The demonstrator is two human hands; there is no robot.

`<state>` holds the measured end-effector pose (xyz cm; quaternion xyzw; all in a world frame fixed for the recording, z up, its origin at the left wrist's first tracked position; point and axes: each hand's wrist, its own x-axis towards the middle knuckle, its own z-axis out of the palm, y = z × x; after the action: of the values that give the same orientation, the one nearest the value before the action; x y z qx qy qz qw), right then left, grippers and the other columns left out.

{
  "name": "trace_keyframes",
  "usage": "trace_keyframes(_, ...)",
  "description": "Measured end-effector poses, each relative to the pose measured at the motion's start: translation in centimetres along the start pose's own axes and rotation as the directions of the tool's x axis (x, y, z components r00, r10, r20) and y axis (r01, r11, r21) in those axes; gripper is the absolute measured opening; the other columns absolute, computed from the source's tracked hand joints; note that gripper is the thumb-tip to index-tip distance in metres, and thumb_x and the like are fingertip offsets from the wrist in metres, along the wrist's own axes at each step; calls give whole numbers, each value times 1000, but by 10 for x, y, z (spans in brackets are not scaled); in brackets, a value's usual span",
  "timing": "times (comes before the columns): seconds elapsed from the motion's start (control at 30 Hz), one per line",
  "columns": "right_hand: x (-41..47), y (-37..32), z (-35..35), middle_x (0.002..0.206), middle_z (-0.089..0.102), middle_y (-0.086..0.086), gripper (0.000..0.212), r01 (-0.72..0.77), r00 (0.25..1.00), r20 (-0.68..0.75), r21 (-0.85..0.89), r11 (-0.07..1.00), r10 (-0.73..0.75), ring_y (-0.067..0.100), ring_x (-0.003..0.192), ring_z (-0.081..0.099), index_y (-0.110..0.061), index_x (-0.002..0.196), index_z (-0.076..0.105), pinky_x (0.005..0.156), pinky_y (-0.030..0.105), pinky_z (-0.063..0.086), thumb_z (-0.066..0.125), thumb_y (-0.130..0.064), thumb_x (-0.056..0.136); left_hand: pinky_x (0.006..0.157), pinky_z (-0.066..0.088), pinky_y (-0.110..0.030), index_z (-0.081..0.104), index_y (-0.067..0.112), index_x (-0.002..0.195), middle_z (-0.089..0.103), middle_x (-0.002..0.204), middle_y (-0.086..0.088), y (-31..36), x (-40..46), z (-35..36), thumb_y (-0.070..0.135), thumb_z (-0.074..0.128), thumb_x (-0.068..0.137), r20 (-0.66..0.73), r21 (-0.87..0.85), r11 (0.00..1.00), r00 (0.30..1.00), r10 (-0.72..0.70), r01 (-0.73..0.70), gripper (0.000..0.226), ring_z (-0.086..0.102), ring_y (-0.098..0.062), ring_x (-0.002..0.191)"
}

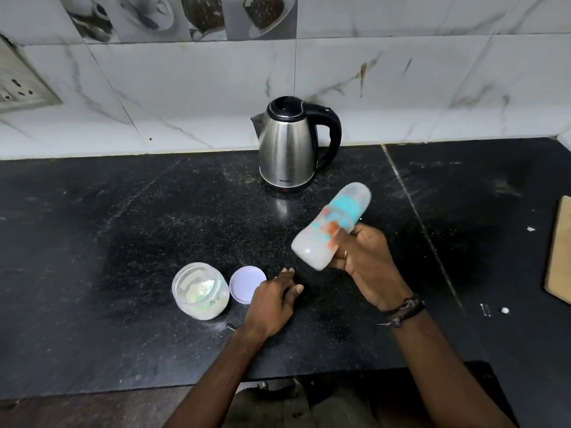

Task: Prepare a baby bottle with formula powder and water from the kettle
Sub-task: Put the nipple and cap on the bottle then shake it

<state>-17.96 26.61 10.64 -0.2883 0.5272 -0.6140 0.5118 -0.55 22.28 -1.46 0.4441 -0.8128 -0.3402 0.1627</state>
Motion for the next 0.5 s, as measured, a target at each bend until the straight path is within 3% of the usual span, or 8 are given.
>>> trace_keyframes(0.07,3,0,-2,101,77,6,38,44,998,-52,-23,999,-45,23,95,74,-11,107,67,79,38,62,75,-30,75,92,47,-27,70,8,92,62,141,-8,1,0,0,29,61,100,-7,5,1000,1000,5,-5,24,53,-18,135)
trace_keyframes(0.13,3,4,-2,98,78,6,39,56,998,-29,-168,984,-62,23,92,75,-10,108,68,78,35,62,82,-23,74,78,42,-27,69,7,91,72,124,-11,2,0,1,27,60,100,-7,2,1000,1000,0,0,24,60,-21,123)
trace_keyframes(0.2,1,6,-3,95,78,6,37,47,999,12,-185,982,-45,21,88,75,-10,106,69,75,33,62,81,-20,72,66,31,-26,65,7,85,76,104,-12,3,-1,1,25,61,100,-4,8,1000,1000,-1,1,24,66,-29,103)
trace_keyframes(0.23,0,7,-6,94,78,6,36,63,998,22,-153,986,-60,20,88,75,-10,104,69,73,32,61,79,-22,71,67,33,-25,66,7,86,76,107,-11,2,-1,1,25,60,100,-8,11,1000,1000,2,-2,23,67,-30,105)
trace_keyframes(0.3,0,2,-4,96,78,6,35,69,998,-5,-26,997,-69,20,92,75,-11,103,67,75,36,62,75,-26,73,84,45,-25,69,9,92,68,133,-9,1,0,1,27,60,100,-17,9,1000,1000,3,-2,22,59,-23,129)
trace_keyframes(0.37,2,3,-6,96,78,5,34,99,994,-41,-140,985,-106,20,91,75,-12,105,67,80,41,62,78,-23,75,91,46,-26,69,8,91,63,140,-10,2,-1,1,27,60,100,-21,-1,1000,1000,9,-9,23,54,-20,134)
trace_keyframes(0.43,0,5,-4,94,78,5,35,61,998,-15,-235,970,-67,20,87,76,-9,105,68,79,41,63,81,-19,75,75,40,-30,67,6,88,73,119,-14,4,-2,1,24,61,100,-16,1,1000,1000,2,-2,22,63,-29,116)
trace_keyframes(0.5,-3,10,-5,94,78,6,35,56,998,25,-172,984,-53,20,88,75,-7,105,68,73,35,62,77,-20,74,65,30,-27,65,6,85,75,105,-17,5,-3,1,23,61,100,-23,12,1000,1000,4,-4,23,65,-35,103)
